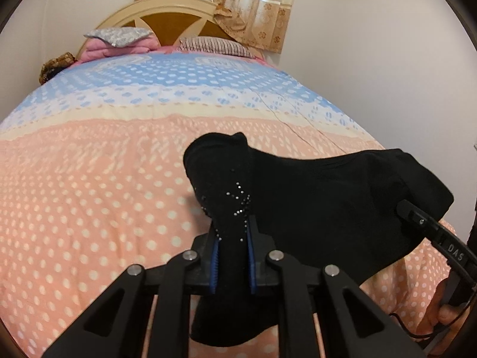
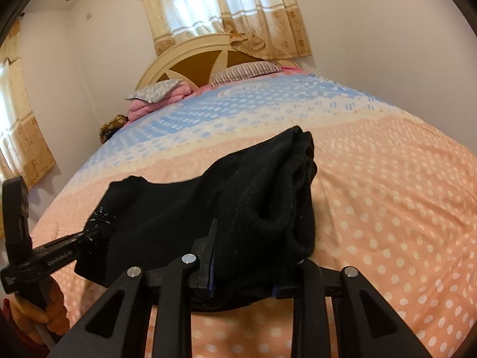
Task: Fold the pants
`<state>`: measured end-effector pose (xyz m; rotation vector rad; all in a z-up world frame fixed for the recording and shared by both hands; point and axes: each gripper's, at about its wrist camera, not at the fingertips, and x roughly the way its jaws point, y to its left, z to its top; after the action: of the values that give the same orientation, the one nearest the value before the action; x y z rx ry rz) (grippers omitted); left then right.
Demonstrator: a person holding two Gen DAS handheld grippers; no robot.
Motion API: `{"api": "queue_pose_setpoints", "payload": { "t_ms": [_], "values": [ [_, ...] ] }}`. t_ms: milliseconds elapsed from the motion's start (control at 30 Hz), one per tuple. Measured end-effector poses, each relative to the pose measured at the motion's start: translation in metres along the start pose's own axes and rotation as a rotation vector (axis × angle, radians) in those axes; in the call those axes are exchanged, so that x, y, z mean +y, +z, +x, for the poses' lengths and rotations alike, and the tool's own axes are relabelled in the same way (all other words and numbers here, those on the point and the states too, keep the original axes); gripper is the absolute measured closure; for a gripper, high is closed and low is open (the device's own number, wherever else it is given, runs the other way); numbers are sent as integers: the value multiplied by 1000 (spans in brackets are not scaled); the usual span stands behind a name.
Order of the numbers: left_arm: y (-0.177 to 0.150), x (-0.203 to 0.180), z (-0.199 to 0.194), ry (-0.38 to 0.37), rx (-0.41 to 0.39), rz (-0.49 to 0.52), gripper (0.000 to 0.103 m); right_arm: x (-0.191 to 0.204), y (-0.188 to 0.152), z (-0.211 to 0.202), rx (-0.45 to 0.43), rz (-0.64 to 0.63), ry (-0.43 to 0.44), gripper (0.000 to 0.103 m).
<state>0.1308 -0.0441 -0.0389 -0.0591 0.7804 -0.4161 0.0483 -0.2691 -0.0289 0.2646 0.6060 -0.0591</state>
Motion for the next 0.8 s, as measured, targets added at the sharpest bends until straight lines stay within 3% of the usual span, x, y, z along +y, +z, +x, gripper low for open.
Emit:
{"api": "queue_pose_setpoints", "payload": {
  "t_ms": [500, 800],
  "values": [
    [12, 62, -22, 94, -67, -75, 89, 89, 17, 6, -9, -114, 89, 76],
    [26, 113, -31, 204, -102, -123, 89, 153, 29, 37, 9, -194, 185, 76]
  ]
}}
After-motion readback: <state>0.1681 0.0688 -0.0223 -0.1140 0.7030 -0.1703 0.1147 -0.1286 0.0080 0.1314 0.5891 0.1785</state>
